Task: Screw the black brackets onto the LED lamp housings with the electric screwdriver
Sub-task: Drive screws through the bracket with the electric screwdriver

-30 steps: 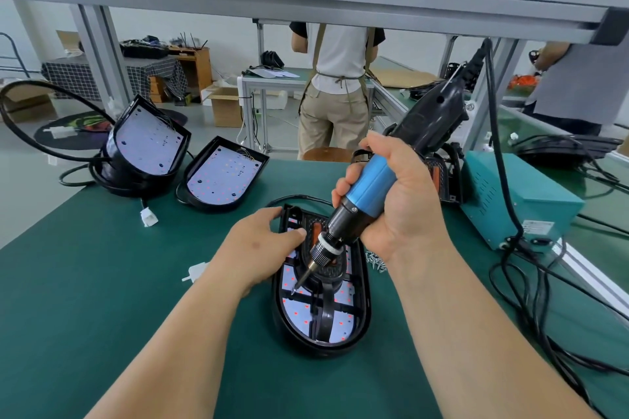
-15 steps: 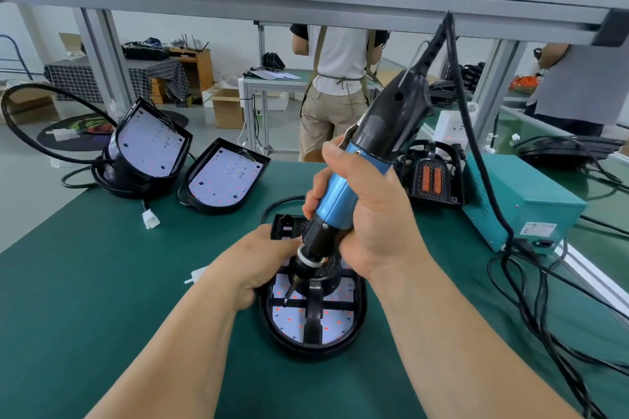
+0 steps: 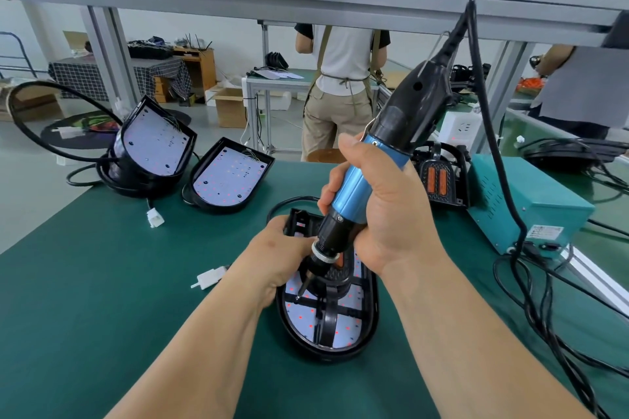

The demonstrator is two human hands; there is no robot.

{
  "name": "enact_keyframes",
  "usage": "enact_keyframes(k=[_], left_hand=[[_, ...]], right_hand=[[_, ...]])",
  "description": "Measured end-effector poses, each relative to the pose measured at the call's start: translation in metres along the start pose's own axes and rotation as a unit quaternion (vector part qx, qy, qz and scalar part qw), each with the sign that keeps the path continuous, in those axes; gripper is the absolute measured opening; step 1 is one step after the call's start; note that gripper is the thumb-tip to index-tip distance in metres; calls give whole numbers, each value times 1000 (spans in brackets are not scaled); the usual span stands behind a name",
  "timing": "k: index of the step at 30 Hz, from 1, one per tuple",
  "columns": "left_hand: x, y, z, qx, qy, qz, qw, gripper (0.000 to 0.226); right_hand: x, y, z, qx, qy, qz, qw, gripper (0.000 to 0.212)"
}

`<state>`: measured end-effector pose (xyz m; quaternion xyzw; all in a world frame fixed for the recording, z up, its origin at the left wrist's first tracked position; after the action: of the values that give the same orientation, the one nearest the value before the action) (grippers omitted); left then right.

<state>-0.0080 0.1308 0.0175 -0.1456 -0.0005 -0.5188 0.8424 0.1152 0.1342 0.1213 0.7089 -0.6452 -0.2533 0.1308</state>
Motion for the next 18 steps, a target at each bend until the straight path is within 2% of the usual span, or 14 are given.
enact_keyframes(k=[10, 18], left_hand=[[3, -1, 4, -10, 6, 21, 1000, 27], [0, 0, 2, -17, -1, 13, 1000, 29]], right_hand=[[0, -2, 0, 5, 4, -1, 1000, 22], [5, 4, 0, 4, 0, -58, 998, 17]])
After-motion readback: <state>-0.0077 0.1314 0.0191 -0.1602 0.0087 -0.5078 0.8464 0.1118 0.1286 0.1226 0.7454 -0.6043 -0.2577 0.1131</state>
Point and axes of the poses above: each hand's wrist, its own x-axis away from the middle knuckle, its own y-axis out of the palm, z = x × y, the point moved 6 cm from there along -x, towards the middle knuckle, and after that the axes turned 14 degrees about z, right-handed, at the moved point
